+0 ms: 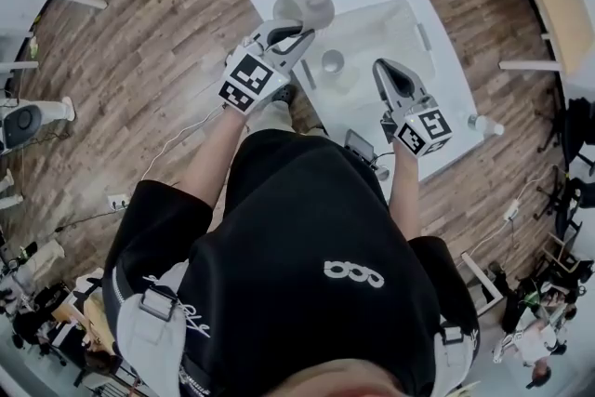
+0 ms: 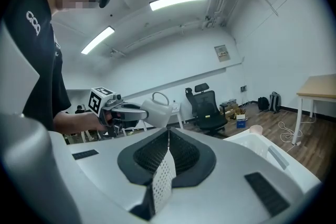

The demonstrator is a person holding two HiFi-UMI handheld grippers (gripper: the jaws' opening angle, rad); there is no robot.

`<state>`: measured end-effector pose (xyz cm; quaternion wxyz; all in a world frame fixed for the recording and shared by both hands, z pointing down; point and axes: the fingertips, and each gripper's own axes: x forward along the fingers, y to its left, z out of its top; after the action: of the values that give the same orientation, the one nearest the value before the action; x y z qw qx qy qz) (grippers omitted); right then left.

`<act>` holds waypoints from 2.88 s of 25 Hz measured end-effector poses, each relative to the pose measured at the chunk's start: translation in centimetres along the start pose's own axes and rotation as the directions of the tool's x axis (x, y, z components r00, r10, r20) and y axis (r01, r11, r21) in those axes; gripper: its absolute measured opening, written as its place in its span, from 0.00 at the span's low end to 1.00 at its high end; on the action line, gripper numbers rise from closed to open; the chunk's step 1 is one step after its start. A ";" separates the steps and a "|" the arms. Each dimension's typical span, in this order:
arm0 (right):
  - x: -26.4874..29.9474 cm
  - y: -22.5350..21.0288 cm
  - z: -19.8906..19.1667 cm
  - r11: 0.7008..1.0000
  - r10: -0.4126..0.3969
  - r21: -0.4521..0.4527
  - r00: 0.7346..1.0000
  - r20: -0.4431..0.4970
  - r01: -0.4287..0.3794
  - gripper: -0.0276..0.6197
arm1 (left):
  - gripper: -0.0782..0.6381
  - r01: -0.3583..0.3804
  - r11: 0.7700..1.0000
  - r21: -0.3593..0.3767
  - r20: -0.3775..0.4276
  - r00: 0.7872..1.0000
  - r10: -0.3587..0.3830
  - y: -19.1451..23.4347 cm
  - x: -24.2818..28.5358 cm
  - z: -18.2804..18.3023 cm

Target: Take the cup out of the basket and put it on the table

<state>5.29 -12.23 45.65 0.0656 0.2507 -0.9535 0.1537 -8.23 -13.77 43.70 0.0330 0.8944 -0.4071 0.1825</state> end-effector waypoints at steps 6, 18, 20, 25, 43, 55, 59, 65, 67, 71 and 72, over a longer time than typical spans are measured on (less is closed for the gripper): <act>2.0 0.6 0.2 1.000 0.020 -0.012 1.000 -0.015 -0.020 0.08 | 0.15 -0.013 1.000 -0.007 -0.012 1.000 0.013 1.3 -0.5 -0.9; 7.0 1.2 0.3 0.999 0.027 -0.031 0.997 -0.070 -0.029 0.08 | 0.15 -0.033 0.999 -0.028 -0.079 0.996 0.031 6.5 -0.4 -5.1; 7.9 1.4 0.0 0.999 0.025 -0.031 0.996 -0.082 -0.028 0.08 | 0.15 -0.033 0.999 -0.028 -0.104 0.994 0.029 7.7 -0.2 -6.4; 9.5 1.5 -1.6 0.999 -0.008 -0.038 0.992 -0.125 0.003 0.08 | 0.15 -0.015 0.999 -0.034 -0.162 0.987 0.009 10.3 1.1 -9.7; 14.2 0.4 -6.5 0.981 -0.168 0.064 0.971 -0.168 0.181 0.08 | 0.15 0.297 0.943 0.150 -0.567 0.807 -0.164 13.8 11.5 -24.9; 13.5 -1.1 -7.9 0.967 -0.216 0.092 0.957 -0.194 0.237 0.08 | 0.16 0.429 0.873 0.231 -0.726 0.674 -0.139 13.9 15.4 -30.0; 12.9 -1.8 -7.6 0.965 -0.224 0.098 0.956 -0.188 0.245 0.08 | 0.17 0.434 0.858 0.274 -0.740 0.665 -0.100 13.9 16.1 -29.7; 12.4 -2.4 -7.2 0.966 -0.217 0.101 0.958 -0.187 0.238 0.08 | 0.20 0.424 0.844 0.330 -0.730 0.681 -0.057 13.9 17.0 -29.0; 12.0 -2.4 -7.1 0.968 -0.210 0.101 0.960 -0.184 0.231 0.08 | 0.24 0.405 0.848 0.342 -0.716 0.697 -0.044 13.9 17.1 -28.1; 11.0 -2.3 -7.1 0.972 -0.193 0.097 0.964 -0.181 0.212 0.08 | 0.26 0.348 0.864 0.364 -0.665 0.746 -0.020 13.3 16.3 -25.5; 10.9 -2.3 -7.0 0.974 -0.187 0.096 0.966 -0.180 0.206 0.08 | 0.26 0.329 0.869 0.370 -0.648 0.762 -0.013 13.2 16.0 -24.8</act>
<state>-2.65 -16.80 55.09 0.1470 0.3334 -0.9045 0.2214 -15.79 -28.86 71.21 -0.0305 0.7974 -0.2311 0.5566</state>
